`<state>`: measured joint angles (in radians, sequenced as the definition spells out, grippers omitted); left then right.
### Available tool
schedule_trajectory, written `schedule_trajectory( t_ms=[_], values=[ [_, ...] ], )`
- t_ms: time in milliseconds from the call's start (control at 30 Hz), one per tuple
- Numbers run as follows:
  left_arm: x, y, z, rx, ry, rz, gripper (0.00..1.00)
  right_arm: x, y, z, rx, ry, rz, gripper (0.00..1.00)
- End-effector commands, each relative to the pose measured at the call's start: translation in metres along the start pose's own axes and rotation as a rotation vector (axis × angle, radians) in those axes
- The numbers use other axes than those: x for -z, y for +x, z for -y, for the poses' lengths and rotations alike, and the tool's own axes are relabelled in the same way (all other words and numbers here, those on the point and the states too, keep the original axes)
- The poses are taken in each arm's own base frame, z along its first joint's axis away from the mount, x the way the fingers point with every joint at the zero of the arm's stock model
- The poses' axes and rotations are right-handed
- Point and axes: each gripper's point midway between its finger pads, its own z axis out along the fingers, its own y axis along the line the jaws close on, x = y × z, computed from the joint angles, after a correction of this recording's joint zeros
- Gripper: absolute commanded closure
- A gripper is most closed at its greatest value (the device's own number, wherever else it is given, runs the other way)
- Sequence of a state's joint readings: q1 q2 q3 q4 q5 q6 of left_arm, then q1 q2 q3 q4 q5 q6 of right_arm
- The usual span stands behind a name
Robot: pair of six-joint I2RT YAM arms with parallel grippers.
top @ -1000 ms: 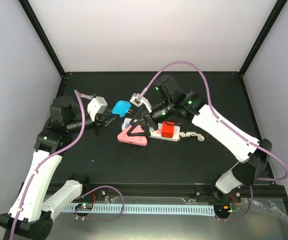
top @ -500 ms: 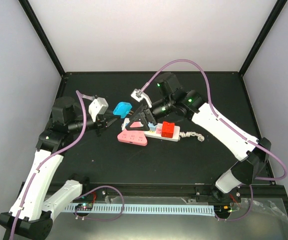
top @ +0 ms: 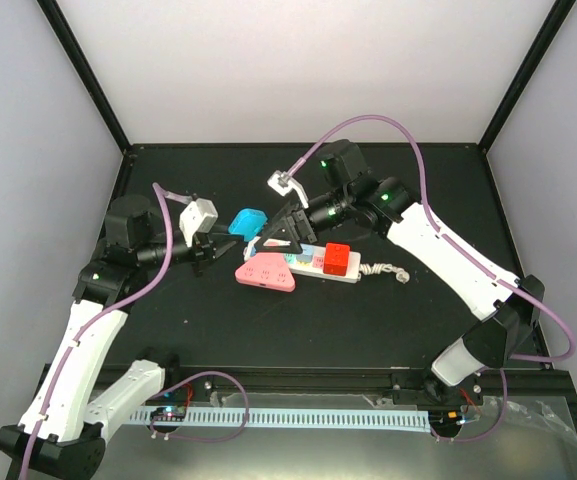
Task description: Pull the plug off the socket
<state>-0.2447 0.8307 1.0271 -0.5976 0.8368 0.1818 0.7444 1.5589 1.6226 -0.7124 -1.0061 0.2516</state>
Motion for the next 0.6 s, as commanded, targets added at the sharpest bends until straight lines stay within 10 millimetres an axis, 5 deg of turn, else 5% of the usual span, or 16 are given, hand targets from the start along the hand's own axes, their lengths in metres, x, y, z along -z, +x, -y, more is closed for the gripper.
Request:
schedule_trajectory(
  t_ms=[0, 567],
  values=[
    [0.001, -0.004, 0.015, -0.025, 0.073, 0.022, 0.98, 0.001, -0.004, -0.007, 0.016, -0.040, 0.010, 0.02],
    [-0.006, 0.006, 0.014, 0.017, 0.100, 0.002, 0.98, 0.011, 0.005, -0.042, 0.139, -0.185, 0.003, 0.05]
  ],
)
